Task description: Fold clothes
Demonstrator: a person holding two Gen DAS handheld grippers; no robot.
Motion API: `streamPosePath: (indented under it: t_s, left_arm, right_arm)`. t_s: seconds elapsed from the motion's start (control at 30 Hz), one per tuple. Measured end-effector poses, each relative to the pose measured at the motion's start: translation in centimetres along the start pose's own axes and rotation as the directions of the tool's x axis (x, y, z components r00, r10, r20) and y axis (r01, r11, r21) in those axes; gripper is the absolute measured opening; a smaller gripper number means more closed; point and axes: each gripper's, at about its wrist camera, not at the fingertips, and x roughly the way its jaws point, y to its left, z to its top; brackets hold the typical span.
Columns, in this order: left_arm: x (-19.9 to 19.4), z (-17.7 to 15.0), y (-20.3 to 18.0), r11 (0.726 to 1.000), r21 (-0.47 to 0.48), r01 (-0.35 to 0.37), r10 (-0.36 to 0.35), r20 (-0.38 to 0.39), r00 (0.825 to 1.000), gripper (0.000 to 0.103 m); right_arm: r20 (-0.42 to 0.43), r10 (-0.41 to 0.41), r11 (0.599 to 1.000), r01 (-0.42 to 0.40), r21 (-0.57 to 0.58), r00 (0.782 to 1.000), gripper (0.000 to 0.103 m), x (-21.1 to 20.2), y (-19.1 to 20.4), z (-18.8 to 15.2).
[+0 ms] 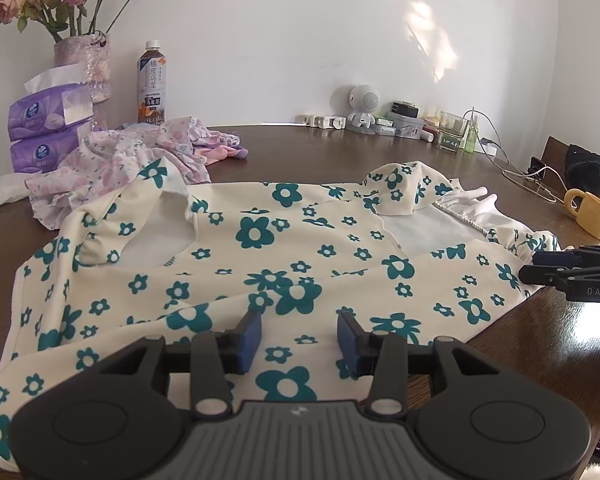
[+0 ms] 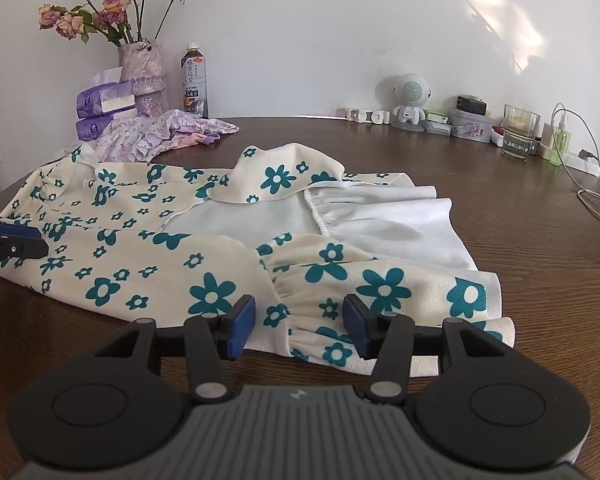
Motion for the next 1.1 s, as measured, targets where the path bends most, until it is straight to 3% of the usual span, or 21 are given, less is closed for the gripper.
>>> streamPosePath:
  t_s: [0.3,0.47,0.67,0.77,1.1]
  left_arm:
    - [-0.2,0.8,-1.3,0.999,0.034,-0.017,0.017,0.011,1.000,0.044]
    - [-0.4,1.8,-4.0,0.995,0.069,0.078,-0.082,0.056,0.995,0.046]
    - [1.3,1.4,-6.6,0.983,0.125,0.137,-0.139,0.002,0.990,0.046]
    - [2.2,0.9,-6.0,0.987,0.097,0.132,-0.128,-0.039,0.991,0.046]
    - [0.7,0.2,-3.4,0.995,0.017,0.103,-0.102,-0.018,0.995,0.046]
  right_arm:
    - [0.010,0.014,1.000,-0.014,0.023,1.000,0.050,-0.1,-0.4,-0.1]
    - [0.016,0.026,0.999,-0.027,0.042,1.000,0.050,-0.2,-0.7,-0.2]
    - [0.020,0.032,0.998,-0.033,0.050,0.999,0.051,-0.3,-0.7,-0.2]
    - [0.021,0.035,0.998,-0.036,0.053,0.999,0.051,-0.2,-0.8,-0.2]
    - [0.024,0.037,0.998,-0.038,0.057,0.999,0.052,-0.3,-0.8,-0.3]
